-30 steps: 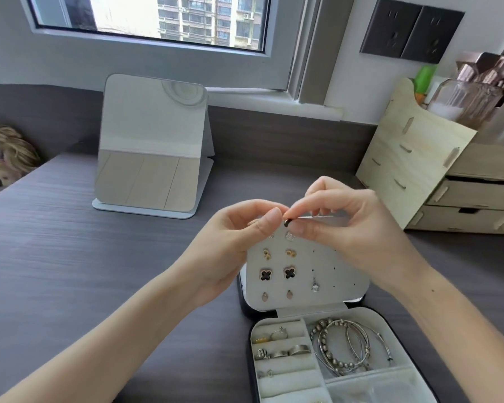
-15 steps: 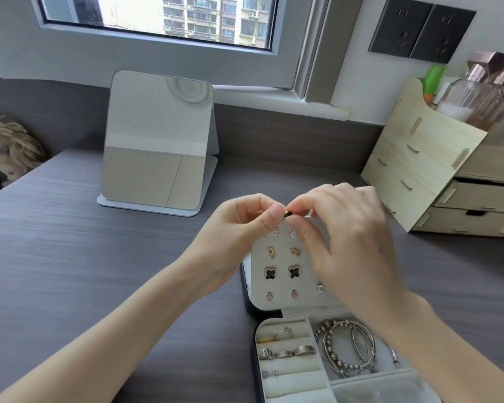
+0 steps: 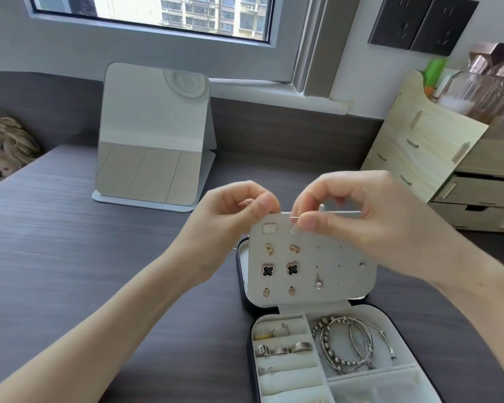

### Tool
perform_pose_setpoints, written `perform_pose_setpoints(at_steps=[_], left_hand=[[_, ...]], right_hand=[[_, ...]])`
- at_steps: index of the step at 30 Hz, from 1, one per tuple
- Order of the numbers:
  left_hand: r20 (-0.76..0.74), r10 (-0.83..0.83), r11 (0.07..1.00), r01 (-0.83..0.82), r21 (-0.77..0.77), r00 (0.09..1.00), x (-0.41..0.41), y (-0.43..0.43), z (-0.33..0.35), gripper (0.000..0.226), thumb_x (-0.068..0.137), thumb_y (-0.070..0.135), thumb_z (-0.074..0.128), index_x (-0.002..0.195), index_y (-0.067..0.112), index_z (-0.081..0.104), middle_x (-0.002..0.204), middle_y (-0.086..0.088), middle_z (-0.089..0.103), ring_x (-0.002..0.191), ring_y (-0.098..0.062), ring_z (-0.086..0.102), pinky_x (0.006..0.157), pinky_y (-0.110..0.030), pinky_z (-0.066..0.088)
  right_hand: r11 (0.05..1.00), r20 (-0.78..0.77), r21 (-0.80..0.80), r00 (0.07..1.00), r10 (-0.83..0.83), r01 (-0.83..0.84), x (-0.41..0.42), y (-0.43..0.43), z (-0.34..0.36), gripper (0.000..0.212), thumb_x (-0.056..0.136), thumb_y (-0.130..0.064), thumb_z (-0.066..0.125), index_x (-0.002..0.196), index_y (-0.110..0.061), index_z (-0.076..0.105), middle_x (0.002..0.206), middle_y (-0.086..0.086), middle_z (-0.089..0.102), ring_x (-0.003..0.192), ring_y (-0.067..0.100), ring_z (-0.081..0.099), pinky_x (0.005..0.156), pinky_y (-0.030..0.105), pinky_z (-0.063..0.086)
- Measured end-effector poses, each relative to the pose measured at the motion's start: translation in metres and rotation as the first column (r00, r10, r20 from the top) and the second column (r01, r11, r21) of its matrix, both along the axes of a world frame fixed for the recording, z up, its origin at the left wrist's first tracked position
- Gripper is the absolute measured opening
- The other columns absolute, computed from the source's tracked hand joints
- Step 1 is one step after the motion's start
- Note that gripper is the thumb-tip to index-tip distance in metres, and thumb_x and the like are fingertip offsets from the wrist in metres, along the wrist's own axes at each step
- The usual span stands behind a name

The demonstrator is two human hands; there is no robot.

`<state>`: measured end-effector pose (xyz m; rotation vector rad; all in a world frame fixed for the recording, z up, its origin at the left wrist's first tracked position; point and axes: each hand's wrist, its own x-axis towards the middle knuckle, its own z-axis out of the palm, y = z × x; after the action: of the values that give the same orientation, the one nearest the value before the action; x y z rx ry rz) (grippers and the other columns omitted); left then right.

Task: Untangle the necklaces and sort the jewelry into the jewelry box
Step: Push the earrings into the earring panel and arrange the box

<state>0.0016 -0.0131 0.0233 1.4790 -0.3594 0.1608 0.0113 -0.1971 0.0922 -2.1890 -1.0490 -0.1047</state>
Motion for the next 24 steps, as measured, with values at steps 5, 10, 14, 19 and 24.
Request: perform_pose_setpoints(at_steps=[5, 10, 14, 19, 24], left_hand=[[-0.104, 0.018, 0.996, -0.027, -0.086, 0.994, -0.001, -0.003, 0.004, 0.016, 0.078, 0.026, 0.067, 0.066, 0.018, 0.072, 0.070, 0.002, 0.067, 0.065, -0.011, 0.059, 0.060, -0.021, 0.047], [-0.253, -0.060, 0.980, 0.009, -0.198, 0.966, -0.002, -0.005, 0.006, 0.020, 0.073, 0.030, 0.061, 0.066, 0.016, 0.073, 0.069, 0.000, 0.068, 0.062, -0.011, 0.061, 0.059, -0.020, 0.049], [-0.316, -0.116, 0.974, 0.045, -0.223, 0.942, -0.003, -0.006, 0.008, 0.021, 0.074, 0.030, 0.060, 0.065, 0.016, 0.072, 0.065, 0.000, 0.066, 0.058, -0.011, 0.060, 0.056, -0.019, 0.049], [-0.333, -0.129, 0.976, 0.060, -0.209, 0.934, -0.004, -0.006, 0.008, 0.021, 0.074, 0.031, 0.059, 0.066, 0.016, 0.073, 0.061, 0.001, 0.063, 0.056, -0.010, 0.058, 0.055, -0.018, 0.048], [-0.340, -0.139, 0.976, 0.070, -0.207, 0.930, -0.004, -0.006, 0.008, 0.022, 0.073, 0.031, 0.059, 0.065, 0.016, 0.073, 0.059, 0.000, 0.064, 0.057, -0.010, 0.058, 0.054, -0.018, 0.049]], right_hand=[[0.972, 0.249, 0.037, 0.940, -0.234, 0.232, -0.003, -0.027, -0.021, 0.020, 0.069, -0.054, 0.064, 0.068, -0.034, 0.067, 0.082, -0.015, 0.059, 0.083, 0.011, 0.053, 0.079, 0.033, 0.039], [0.926, 0.434, 0.057, 0.826, -0.361, 0.374, -0.006, -0.035, -0.048, 0.024, 0.073, -0.052, 0.061, 0.070, -0.030, 0.070, 0.075, -0.011, 0.053, 0.077, 0.012, 0.048, 0.075, 0.036, 0.033], [0.915, 0.445, 0.084, 0.807, -0.389, 0.395, -0.005, -0.029, -0.050, 0.025, 0.073, -0.052, 0.061, 0.069, -0.029, 0.071, 0.073, -0.010, 0.053, 0.074, 0.012, 0.047, 0.075, 0.036, 0.032], [0.915, 0.404, 0.110, 0.824, -0.397, 0.387, -0.004, -0.028, -0.047, 0.025, 0.072, -0.053, 0.061, 0.069, -0.030, 0.070, 0.073, -0.013, 0.051, 0.074, 0.010, 0.044, 0.075, 0.034, 0.031], [0.917, 0.360, 0.122, 0.844, -0.397, 0.379, -0.003, -0.027, -0.046, 0.025, 0.071, -0.055, 0.060, 0.069, -0.032, 0.070, 0.073, -0.013, 0.052, 0.075, 0.010, 0.045, 0.075, 0.036, 0.032]])
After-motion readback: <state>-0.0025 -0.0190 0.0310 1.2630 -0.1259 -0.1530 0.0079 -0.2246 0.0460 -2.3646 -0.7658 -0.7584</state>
